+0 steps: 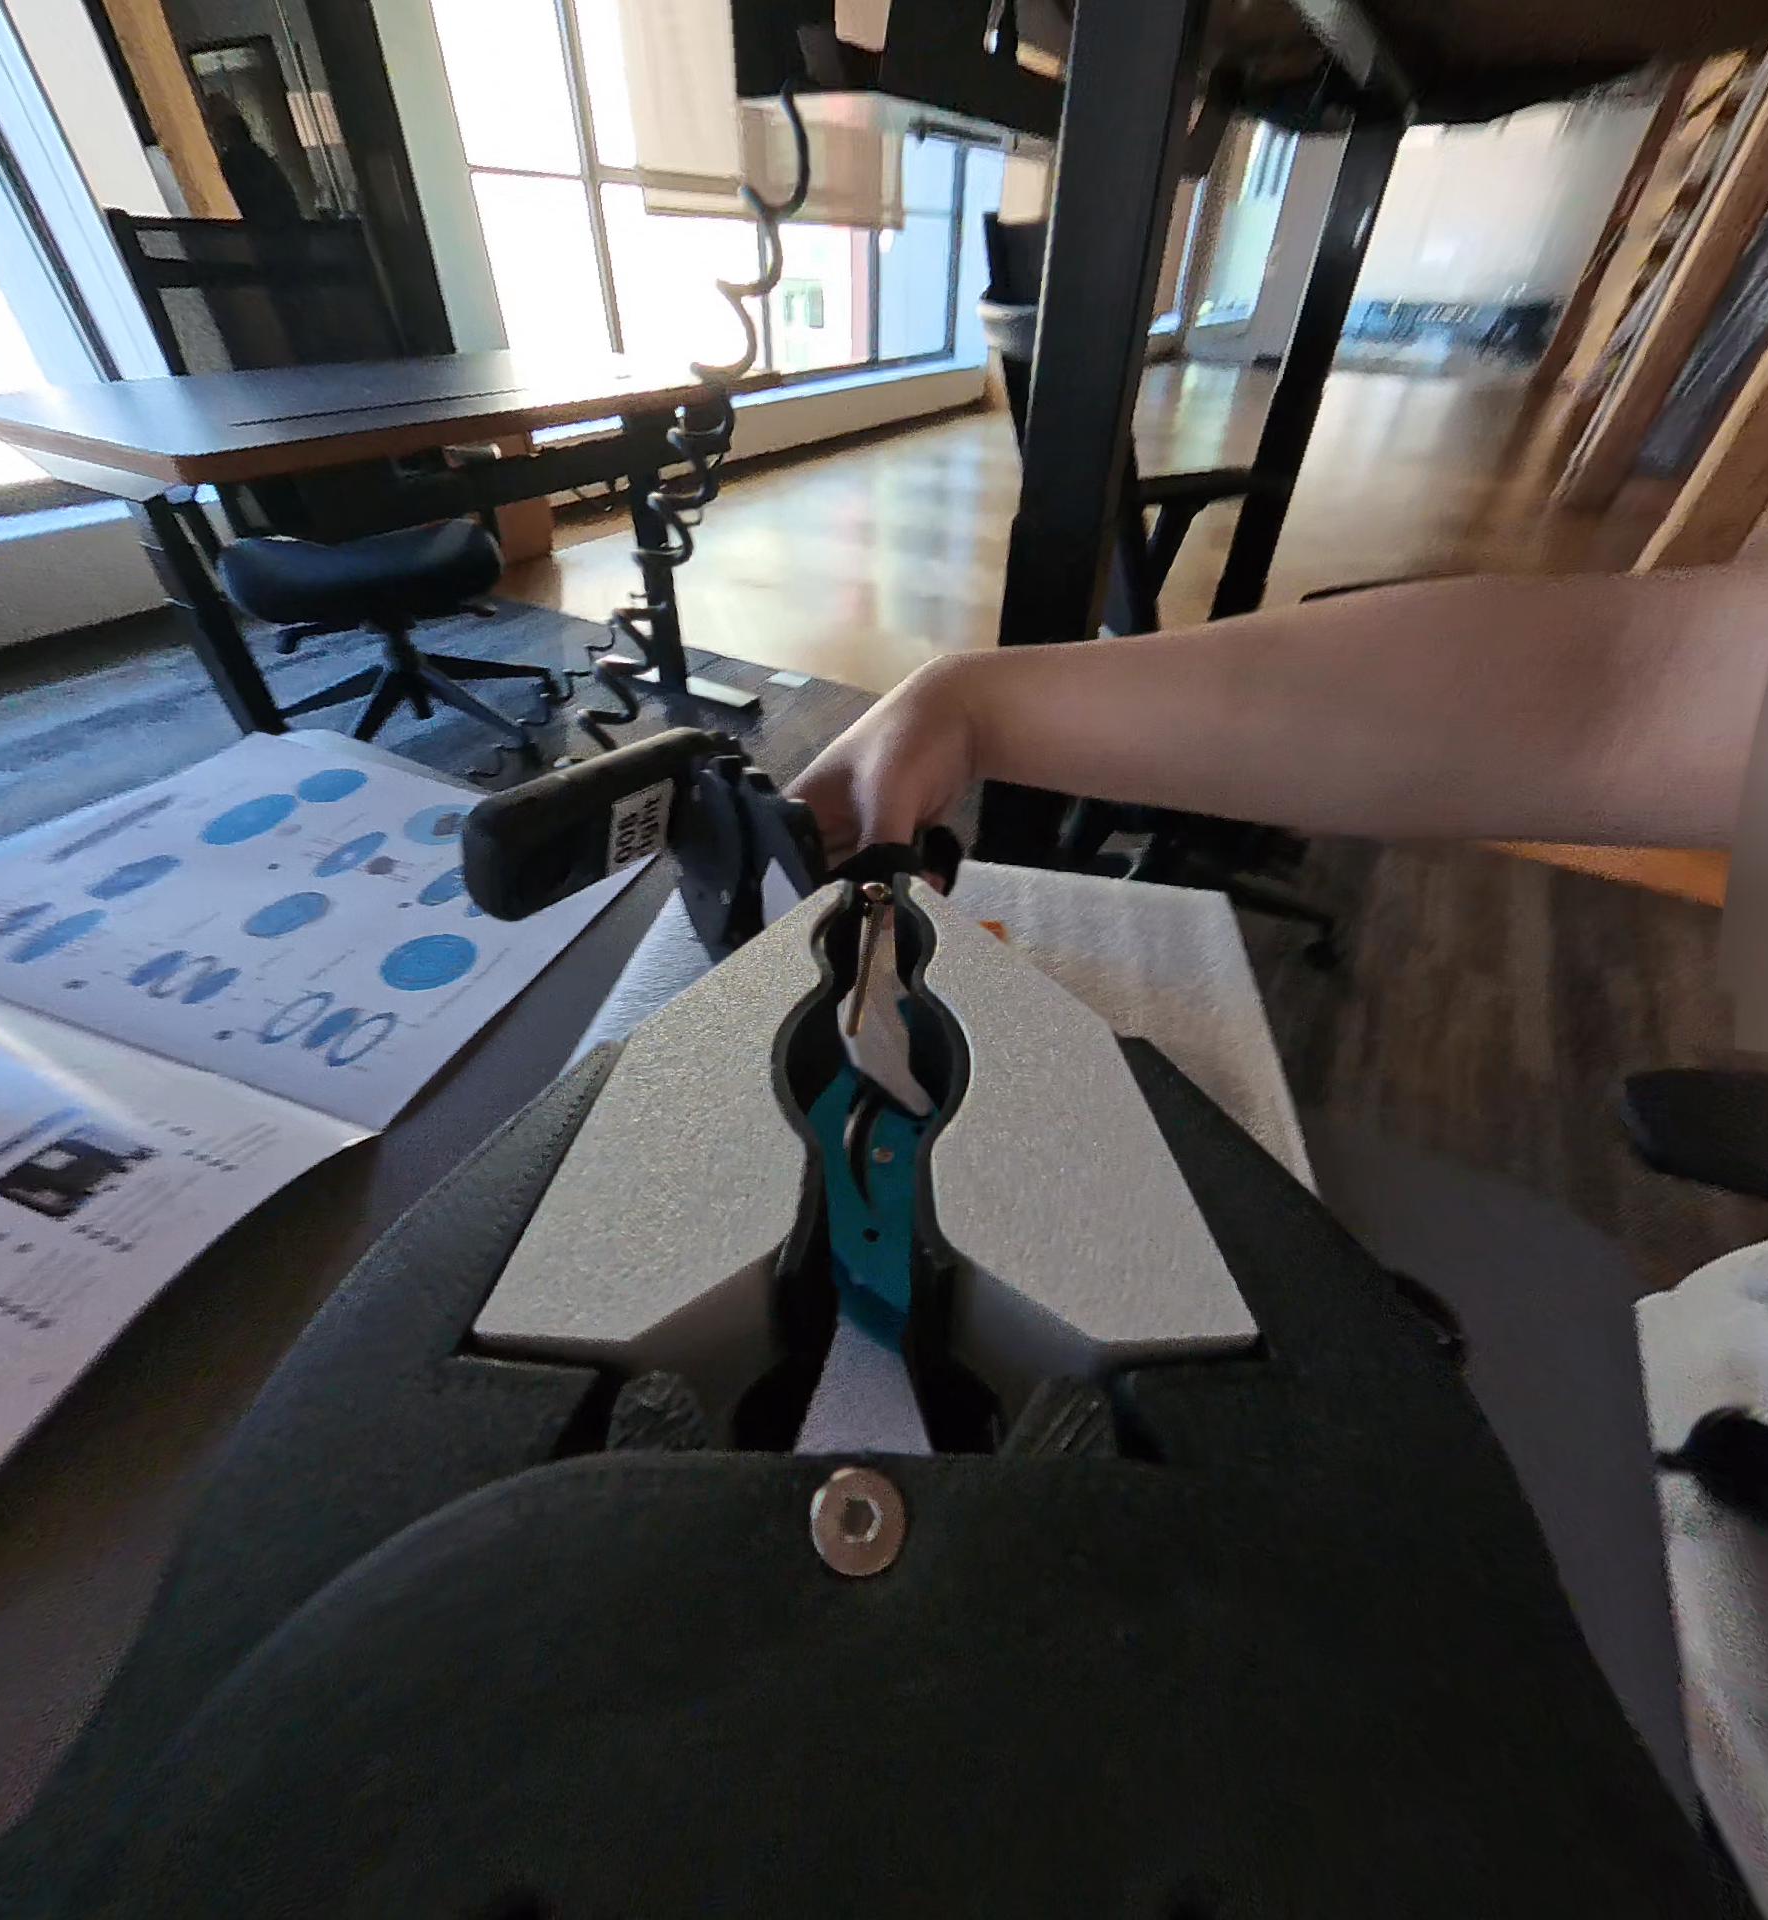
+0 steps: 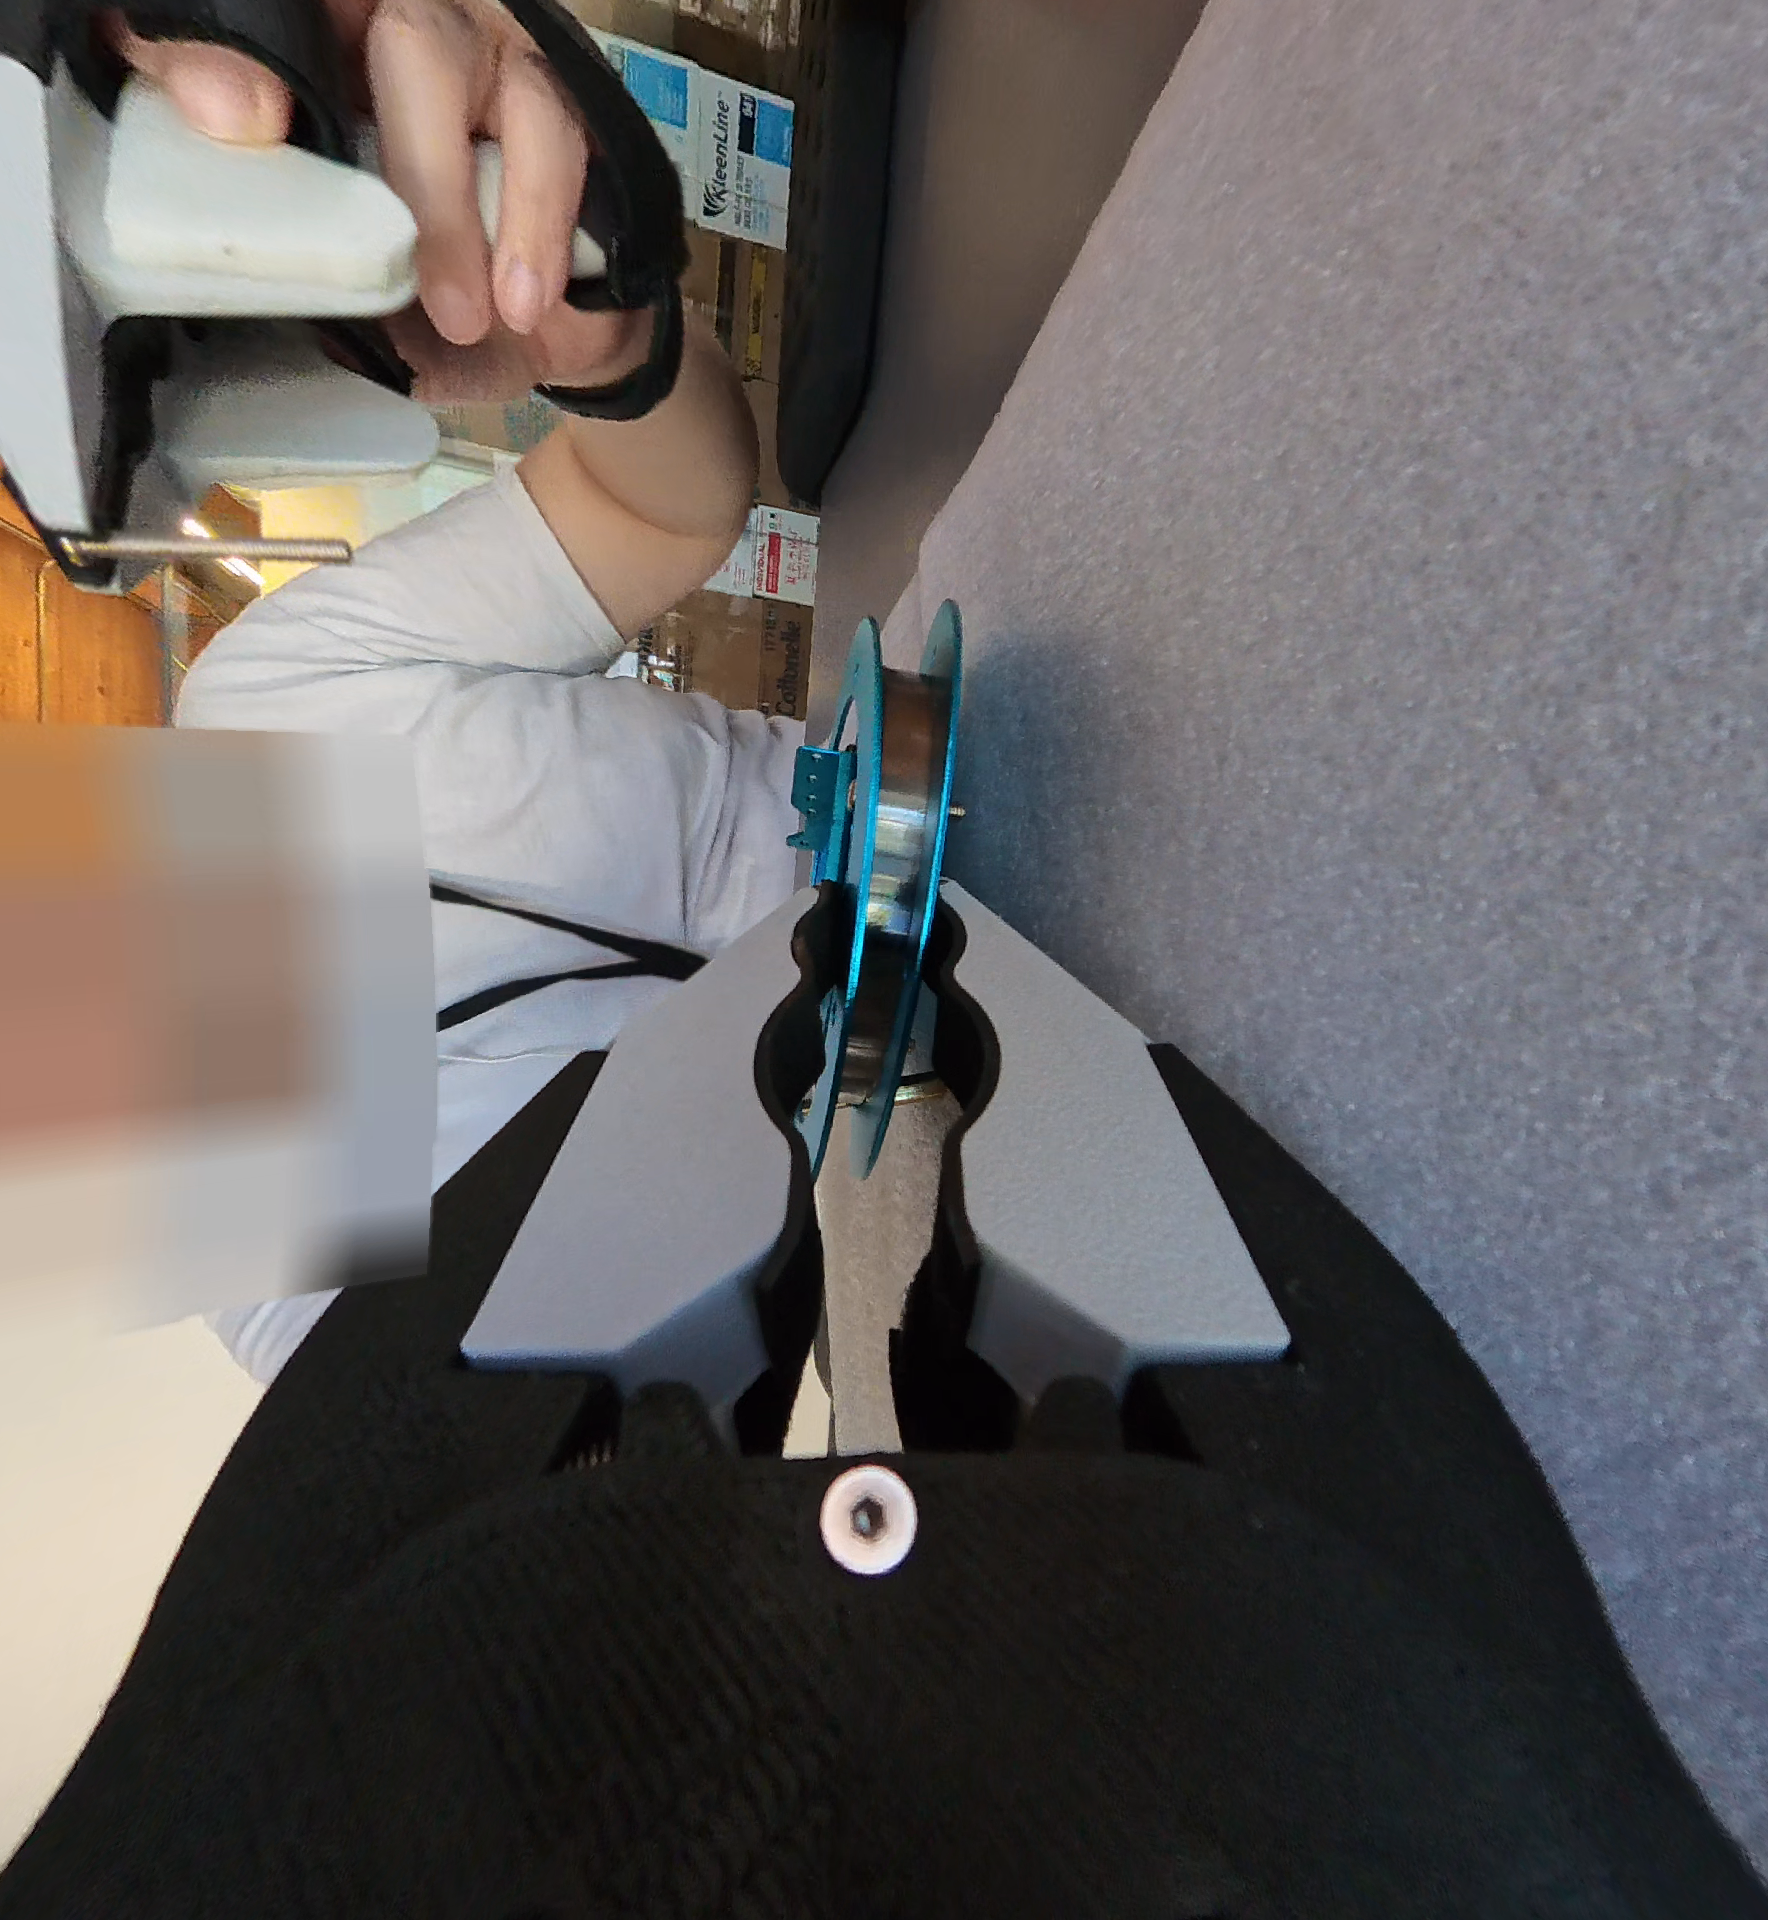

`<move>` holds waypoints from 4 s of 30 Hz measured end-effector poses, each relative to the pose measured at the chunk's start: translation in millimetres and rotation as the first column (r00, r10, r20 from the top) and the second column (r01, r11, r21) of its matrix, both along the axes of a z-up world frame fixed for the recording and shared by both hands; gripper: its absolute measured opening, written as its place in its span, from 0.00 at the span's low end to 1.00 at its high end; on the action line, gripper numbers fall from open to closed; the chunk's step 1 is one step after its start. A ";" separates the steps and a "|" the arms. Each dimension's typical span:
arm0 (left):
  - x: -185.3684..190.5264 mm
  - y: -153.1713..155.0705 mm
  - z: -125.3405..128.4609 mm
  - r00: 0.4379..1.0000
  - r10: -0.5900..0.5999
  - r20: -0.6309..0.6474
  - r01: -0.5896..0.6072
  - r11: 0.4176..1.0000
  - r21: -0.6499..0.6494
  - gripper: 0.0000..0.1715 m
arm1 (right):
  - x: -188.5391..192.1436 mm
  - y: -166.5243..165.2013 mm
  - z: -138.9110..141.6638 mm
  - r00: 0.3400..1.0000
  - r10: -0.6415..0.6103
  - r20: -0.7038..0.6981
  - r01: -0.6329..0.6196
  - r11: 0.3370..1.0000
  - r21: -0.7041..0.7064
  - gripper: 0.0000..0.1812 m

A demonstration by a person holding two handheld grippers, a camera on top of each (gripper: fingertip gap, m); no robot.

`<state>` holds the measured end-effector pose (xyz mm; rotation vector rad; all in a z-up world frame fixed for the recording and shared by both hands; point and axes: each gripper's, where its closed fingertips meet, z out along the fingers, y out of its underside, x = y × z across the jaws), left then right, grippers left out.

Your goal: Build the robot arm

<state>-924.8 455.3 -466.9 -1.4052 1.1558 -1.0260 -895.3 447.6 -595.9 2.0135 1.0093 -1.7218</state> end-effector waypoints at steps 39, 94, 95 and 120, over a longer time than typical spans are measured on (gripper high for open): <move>6.2 -8.6 -91.9 0.972 -0.178 -0.154 0.170 0.984 -0.061 0.02 | -2.8 -0.7 -2.2 1.000 0.008 0.020 -0.007 0.999 -0.047 0.07; -4.8 -12.8 -128.9 0.902 0.082 -0.425 -0.200 0.950 -0.241 0.16 | -2.9 -2.0 1.9 1.000 0.005 -0.020 -0.004 0.999 0.032 0.07; -3.8 -12.8 -130.1 0.899 0.086 -0.429 -0.207 0.947 -0.245 0.17 | -2.8 -1.8 1.2 1.000 0.004 -0.016 -0.003 0.999 0.035 0.07; -5.4 -5.4 -121.2 0.891 0.142 -0.432 -0.213 0.970 -0.121 0.11 | -2.9 -0.8 0.9 1.000 -0.012 -0.007 0.012 0.996 0.093 0.12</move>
